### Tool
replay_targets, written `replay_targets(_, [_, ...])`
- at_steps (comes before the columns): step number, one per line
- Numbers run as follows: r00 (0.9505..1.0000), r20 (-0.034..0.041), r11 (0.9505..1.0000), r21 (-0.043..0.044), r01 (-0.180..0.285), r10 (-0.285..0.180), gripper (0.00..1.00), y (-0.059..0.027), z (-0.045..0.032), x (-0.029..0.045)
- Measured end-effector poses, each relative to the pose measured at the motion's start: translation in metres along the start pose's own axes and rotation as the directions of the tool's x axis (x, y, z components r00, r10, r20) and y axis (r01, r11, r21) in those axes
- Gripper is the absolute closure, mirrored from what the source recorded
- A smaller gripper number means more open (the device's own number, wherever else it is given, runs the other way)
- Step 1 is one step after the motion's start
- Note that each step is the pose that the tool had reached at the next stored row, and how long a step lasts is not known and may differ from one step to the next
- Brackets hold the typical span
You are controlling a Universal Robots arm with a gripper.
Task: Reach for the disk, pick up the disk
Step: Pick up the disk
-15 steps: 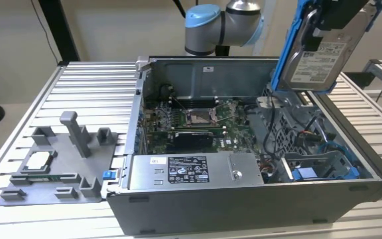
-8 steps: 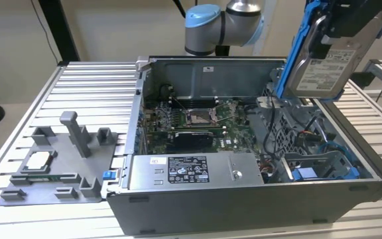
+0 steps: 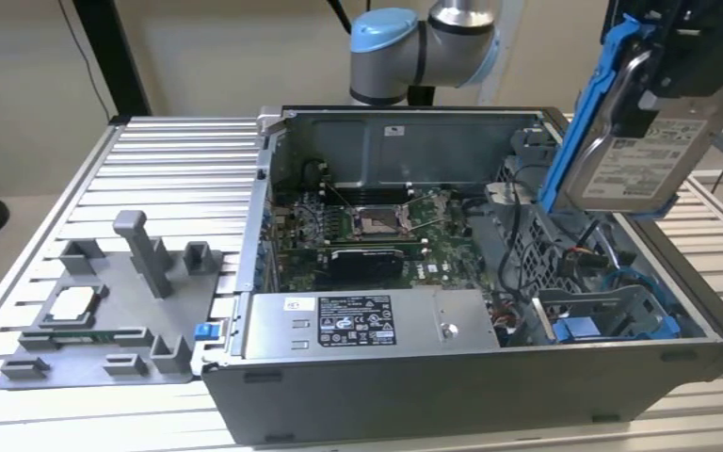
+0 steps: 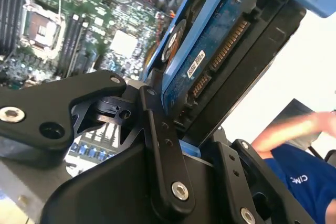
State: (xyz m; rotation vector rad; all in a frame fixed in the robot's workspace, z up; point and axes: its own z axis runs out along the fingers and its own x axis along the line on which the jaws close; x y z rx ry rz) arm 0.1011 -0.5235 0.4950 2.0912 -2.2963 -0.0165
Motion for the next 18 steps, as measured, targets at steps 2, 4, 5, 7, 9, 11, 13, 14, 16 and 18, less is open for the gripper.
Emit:
replay_targets(2, [1.0, -0.0003, 1.0, -0.0005, 0.0, 0.0, 1.0, -0.0028, 0.0006, 0.0081])
replay_targets(4, [1.0, -0.0002, 1.0, -0.0011, 0.0, 0.0, 1.0, -0.0068, 0.0013, 0.0148])
replay_targets(5, [1.0, -0.0003, 1.0, -0.0013, 0.0, 0.0, 1.0, -0.0093, 0.0017, 0.0176])
replay_targets(7, [1.0, -0.0002, 1.0, -0.0016, 0.0, 0.0, 1.0, -0.0146, 0.0023, 0.0224])
replay_targets(9, [1.0, -0.0003, 1.0, -0.0018, 0.0, 0.0, 1.0, -0.0202, 0.0027, 0.0267])
replay_targets(11, [1.0, -0.0002, 1.0, -0.0019, 0.0, 0.0, 1.0, -0.0231, 0.0029, 0.0284])
replay_targets(13, [1.0, -0.0001, 1.0, -0.002, 0.0, 0.0, 1.0, -0.0231, 0.0029, 0.0284])
replay_targets(14, [1.0, -0.0002, 1.0, -0.0019, 0.0, 0.0, 1.0, -0.0231, 0.0029, 0.0284])
replay_targets(16, [1.0, -0.0004, 1.0, -0.0019, 0.0, 0.0, 1.0, -0.0232, 0.0028, 0.0284])
replay_targets(18, [1.0, -0.0003, 1.0, -0.0019, 0.0, 0.0, 1.0, -0.0232, 0.0029, 0.0284])
